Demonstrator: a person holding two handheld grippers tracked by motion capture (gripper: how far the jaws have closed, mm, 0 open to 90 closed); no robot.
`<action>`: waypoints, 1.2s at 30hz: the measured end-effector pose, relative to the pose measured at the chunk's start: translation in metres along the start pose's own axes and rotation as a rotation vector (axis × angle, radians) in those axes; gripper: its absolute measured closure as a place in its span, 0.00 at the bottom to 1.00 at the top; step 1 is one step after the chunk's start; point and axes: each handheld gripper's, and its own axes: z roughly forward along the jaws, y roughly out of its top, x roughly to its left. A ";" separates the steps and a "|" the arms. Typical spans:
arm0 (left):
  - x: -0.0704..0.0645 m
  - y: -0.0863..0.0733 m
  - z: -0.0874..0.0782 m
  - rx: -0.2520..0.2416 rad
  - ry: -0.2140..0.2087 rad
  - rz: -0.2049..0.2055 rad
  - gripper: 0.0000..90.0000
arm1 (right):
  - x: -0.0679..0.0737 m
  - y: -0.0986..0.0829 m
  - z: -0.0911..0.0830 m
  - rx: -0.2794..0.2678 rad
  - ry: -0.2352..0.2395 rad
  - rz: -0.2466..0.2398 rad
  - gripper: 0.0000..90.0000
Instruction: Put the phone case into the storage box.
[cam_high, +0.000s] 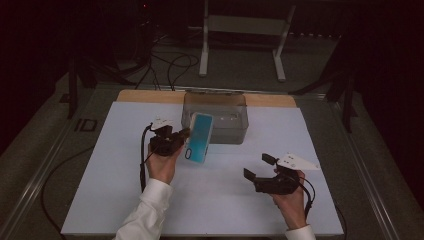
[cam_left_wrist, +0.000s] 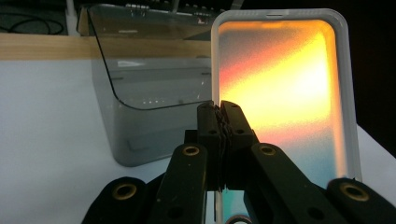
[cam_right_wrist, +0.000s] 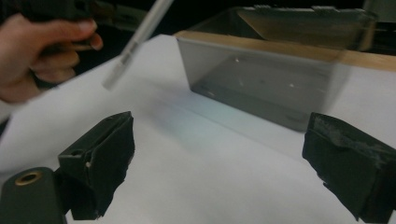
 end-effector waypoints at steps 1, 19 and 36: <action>0.000 0.000 0.000 -0.003 0.000 0.002 0.99 | 0.002 0.003 0.003 -0.002 0.007 0.005 0.10; -0.012 -0.002 0.000 -0.033 -0.010 0.046 0.99 | 0.017 0.045 0.043 -0.009 0.067 0.073 0.10; -0.024 0.000 0.002 -0.057 -0.021 0.048 0.99 | 0.027 0.062 0.070 0.008 0.066 0.137 0.16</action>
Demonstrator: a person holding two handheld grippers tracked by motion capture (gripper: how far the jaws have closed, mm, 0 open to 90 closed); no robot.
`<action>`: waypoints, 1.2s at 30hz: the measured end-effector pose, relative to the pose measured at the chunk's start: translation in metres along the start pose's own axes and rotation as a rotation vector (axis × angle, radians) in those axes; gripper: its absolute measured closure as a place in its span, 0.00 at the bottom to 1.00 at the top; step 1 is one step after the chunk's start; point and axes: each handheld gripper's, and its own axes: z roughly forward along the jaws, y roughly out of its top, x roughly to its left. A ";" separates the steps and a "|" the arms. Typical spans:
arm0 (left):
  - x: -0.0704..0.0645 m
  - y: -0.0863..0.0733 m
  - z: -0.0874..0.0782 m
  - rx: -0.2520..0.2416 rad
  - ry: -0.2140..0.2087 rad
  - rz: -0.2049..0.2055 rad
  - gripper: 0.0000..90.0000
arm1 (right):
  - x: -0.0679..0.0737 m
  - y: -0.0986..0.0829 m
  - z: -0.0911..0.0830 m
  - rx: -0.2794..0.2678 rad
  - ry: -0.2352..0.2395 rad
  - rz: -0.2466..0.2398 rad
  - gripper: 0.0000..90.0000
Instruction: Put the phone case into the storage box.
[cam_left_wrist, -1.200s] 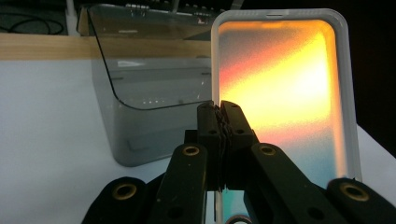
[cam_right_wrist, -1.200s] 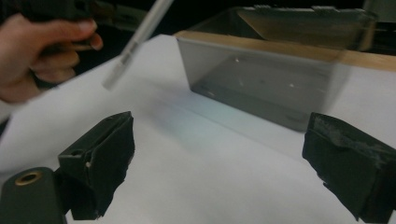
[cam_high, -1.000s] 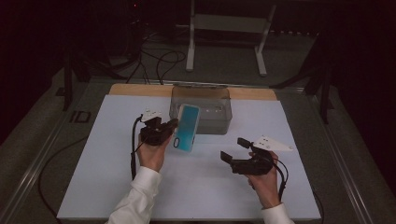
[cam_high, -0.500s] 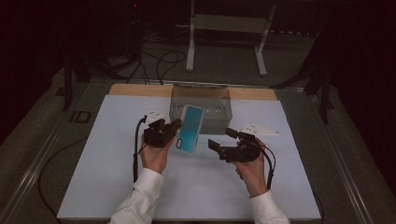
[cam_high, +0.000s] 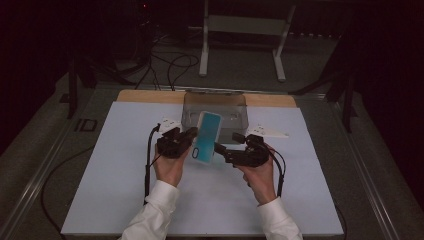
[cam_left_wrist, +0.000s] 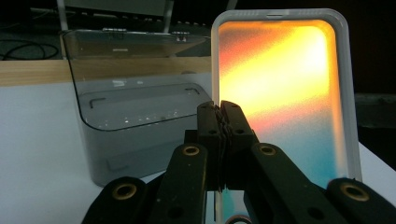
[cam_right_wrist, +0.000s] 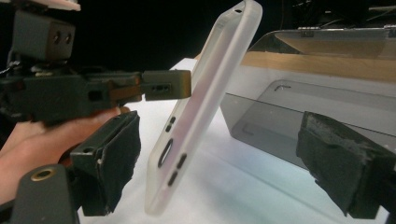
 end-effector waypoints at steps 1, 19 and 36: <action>-0.001 0.000 0.000 -0.003 0.001 -0.002 0.99 | 0.001 0.001 0.003 0.003 -0.003 0.008 0.16; -0.006 0.001 -0.003 -0.046 0.008 -0.012 0.99 | 0.001 0.005 0.013 -0.007 0.002 0.154 0.62; -0.008 -0.001 -0.001 -0.049 0.006 -0.018 0.99 | 0.004 0.007 0.019 0.036 0.021 0.206 0.90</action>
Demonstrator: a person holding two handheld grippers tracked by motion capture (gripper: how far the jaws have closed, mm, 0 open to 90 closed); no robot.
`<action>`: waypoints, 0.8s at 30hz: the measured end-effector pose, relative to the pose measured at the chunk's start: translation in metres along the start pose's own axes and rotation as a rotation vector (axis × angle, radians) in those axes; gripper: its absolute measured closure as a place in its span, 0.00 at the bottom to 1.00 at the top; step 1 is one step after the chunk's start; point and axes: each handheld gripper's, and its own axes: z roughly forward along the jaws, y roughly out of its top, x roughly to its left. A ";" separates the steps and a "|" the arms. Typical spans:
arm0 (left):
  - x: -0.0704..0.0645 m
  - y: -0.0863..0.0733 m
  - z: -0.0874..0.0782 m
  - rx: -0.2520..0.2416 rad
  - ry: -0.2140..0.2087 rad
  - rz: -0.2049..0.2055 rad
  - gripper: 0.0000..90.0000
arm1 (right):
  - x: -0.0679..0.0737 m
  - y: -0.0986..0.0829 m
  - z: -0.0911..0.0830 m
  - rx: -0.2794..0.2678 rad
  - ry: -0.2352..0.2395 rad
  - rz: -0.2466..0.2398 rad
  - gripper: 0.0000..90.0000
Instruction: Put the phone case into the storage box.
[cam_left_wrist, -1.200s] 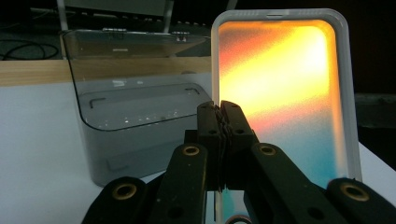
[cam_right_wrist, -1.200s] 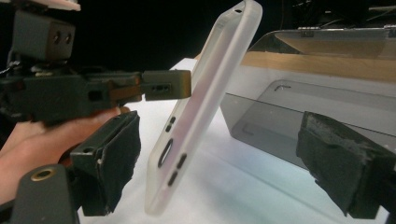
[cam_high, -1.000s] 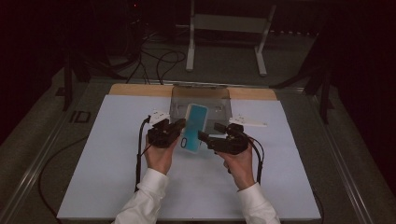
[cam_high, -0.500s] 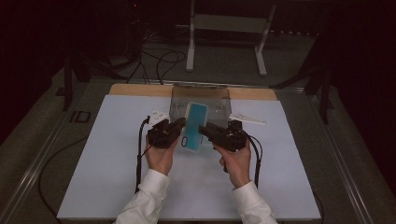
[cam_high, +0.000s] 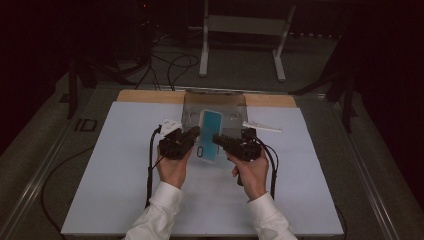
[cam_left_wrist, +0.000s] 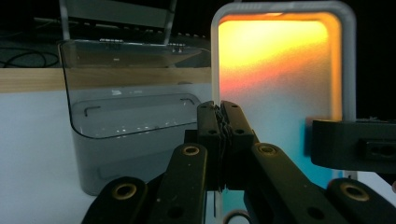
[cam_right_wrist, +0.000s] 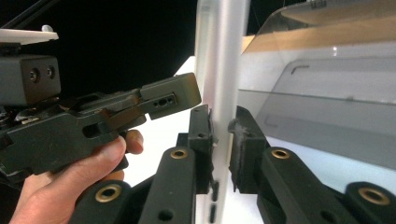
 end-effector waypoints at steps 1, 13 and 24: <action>0.000 0.000 0.000 0.003 0.001 0.003 0.99 | 0.000 0.000 0.000 0.006 0.006 0.009 0.90; 0.000 -0.001 0.001 0.006 -0.011 0.010 0.98 | 0.001 0.001 -0.001 0.030 -0.001 0.024 0.91; 0.007 0.001 -0.001 0.021 -0.031 0.014 0.62 | 0.000 0.001 -0.004 0.001 -0.024 0.033 0.91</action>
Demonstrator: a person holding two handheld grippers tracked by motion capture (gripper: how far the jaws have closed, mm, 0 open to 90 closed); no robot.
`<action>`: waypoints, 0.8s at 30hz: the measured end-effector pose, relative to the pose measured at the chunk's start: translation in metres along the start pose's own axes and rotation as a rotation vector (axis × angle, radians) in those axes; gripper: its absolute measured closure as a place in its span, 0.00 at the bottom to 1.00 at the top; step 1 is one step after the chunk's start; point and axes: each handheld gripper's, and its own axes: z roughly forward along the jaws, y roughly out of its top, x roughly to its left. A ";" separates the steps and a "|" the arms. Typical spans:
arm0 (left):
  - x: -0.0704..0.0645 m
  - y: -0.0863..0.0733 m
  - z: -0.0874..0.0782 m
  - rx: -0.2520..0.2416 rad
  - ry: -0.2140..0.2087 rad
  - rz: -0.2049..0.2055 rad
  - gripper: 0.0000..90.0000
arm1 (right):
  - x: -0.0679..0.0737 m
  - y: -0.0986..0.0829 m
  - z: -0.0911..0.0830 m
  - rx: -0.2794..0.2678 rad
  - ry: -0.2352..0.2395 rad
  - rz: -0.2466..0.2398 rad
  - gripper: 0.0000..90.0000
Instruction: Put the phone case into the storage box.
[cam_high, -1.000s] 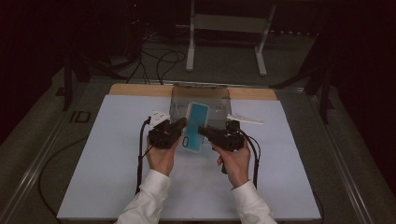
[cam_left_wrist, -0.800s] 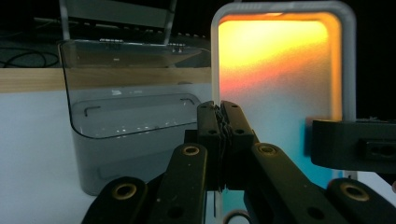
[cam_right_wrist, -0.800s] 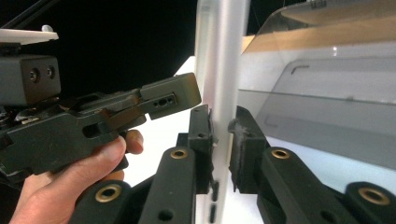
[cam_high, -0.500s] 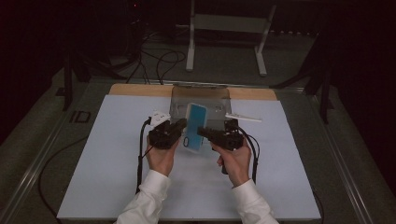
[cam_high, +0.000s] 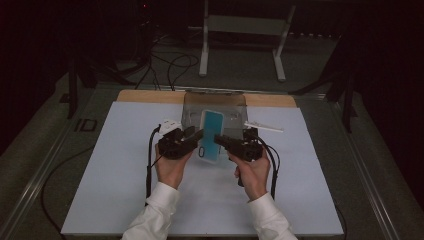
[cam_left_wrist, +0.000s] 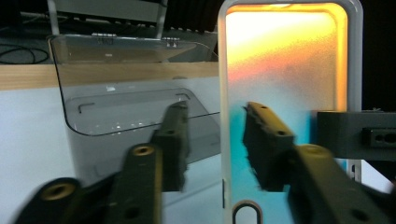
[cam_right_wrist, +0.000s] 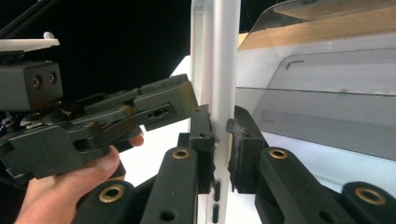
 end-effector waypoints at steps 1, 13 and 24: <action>0.001 0.000 0.000 -0.002 0.003 0.004 0.58 | 0.000 0.000 0.000 0.000 -0.004 -0.001 0.91; 0.008 0.002 -0.015 0.001 0.069 0.137 0.16 | -0.002 0.000 -0.001 0.002 -0.008 -0.008 0.91; 0.021 -0.004 -0.040 -0.029 0.081 0.241 0.00 | -0.001 0.000 -0.001 0.011 -0.005 -0.018 0.91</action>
